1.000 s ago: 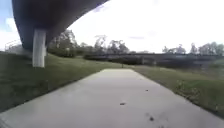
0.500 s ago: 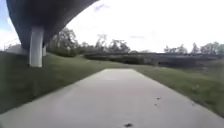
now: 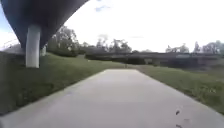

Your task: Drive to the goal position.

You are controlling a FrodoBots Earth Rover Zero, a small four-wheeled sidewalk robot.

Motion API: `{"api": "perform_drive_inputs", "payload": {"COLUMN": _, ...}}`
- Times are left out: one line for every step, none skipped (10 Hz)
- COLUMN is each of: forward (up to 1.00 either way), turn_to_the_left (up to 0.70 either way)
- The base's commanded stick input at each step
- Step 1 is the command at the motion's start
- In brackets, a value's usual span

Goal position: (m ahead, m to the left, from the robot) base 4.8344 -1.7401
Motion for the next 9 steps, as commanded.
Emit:
{"api": "perform_drive_inputs", "payload": {"forward": 1.00, "turn_to_the_left": -0.07}}
{"api": "perform_drive_inputs", "payload": {"forward": 1.00, "turn_to_the_left": -0.08}}
{"api": "perform_drive_inputs", "payload": {"forward": 1.00, "turn_to_the_left": -0.09}}
{"api": "perform_drive_inputs", "payload": {"forward": 1.00, "turn_to_the_left": -0.09}}
{"api": "perform_drive_inputs", "payload": {"forward": 1.00, "turn_to_the_left": -0.09}}
{"api": "perform_drive_inputs", "payload": {"forward": 1.00, "turn_to_the_left": -0.10}}
{"api": "perform_drive_inputs", "payload": {"forward": 1.00, "turn_to_the_left": -0.10}}
{"api": "perform_drive_inputs", "payload": {"forward": 1.00, "turn_to_the_left": -0.10}}
{"api": "perform_drive_inputs", "payload": {"forward": 1.00, "turn_to_the_left": -0.10}}
